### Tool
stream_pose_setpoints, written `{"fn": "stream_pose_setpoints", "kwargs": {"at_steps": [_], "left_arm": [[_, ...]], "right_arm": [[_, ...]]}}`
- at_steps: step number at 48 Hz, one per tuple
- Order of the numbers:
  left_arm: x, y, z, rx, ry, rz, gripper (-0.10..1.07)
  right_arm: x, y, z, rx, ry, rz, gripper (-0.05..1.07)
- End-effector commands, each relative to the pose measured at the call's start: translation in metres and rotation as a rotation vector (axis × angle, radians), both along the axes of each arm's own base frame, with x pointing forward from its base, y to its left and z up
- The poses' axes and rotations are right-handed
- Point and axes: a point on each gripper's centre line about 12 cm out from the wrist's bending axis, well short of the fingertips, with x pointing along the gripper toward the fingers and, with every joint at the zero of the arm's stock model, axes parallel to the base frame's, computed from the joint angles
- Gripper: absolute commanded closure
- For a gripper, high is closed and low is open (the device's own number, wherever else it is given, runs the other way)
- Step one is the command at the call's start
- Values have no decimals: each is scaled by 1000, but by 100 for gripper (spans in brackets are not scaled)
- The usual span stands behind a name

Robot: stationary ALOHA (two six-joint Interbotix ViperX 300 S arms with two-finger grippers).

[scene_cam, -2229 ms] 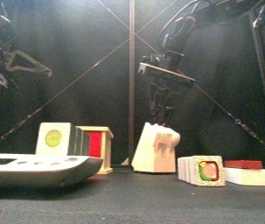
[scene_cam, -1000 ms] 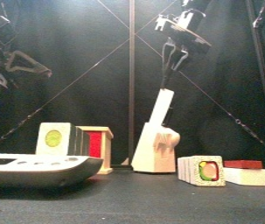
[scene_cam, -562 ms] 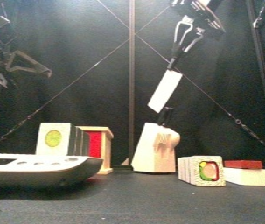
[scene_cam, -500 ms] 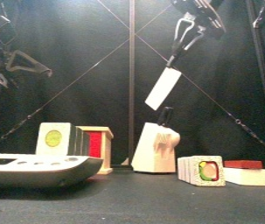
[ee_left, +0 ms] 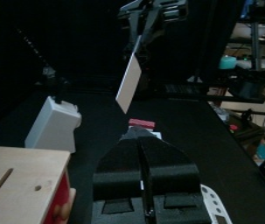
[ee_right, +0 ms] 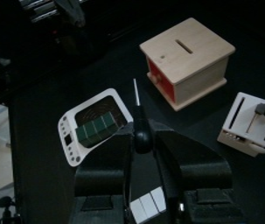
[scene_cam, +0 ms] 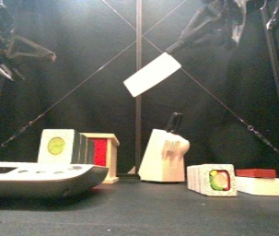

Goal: Grab cleaver with other hand

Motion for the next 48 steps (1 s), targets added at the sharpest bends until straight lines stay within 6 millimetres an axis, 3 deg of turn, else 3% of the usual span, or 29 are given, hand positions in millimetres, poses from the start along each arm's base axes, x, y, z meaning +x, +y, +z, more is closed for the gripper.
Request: {"fn": "stream_pose_setpoints", "kwargs": {"at_steps": [1, 16, 22, 29, 48], "left_arm": [[5, -1, 8, 4, -23, -6, 92], [15, -7, 2, 10, 3, -34, 49], [23, -10, -2, 24, 25, -51, 28], [38, -13, -1, 43, 49, -66, 11], [79, -17, 5, 51, 83, -75, 9]], "right_arm": [[-1, 0, 10, -57, -47, 52, 47], [25, 11, 2, -73, -20, 101, 47], [40, 15, 13, -73, -48, 102, 47], [48, 15, 15, -134, -56, 112, 47], [47, 18, 14, -191, -60, 101, 47]]}}
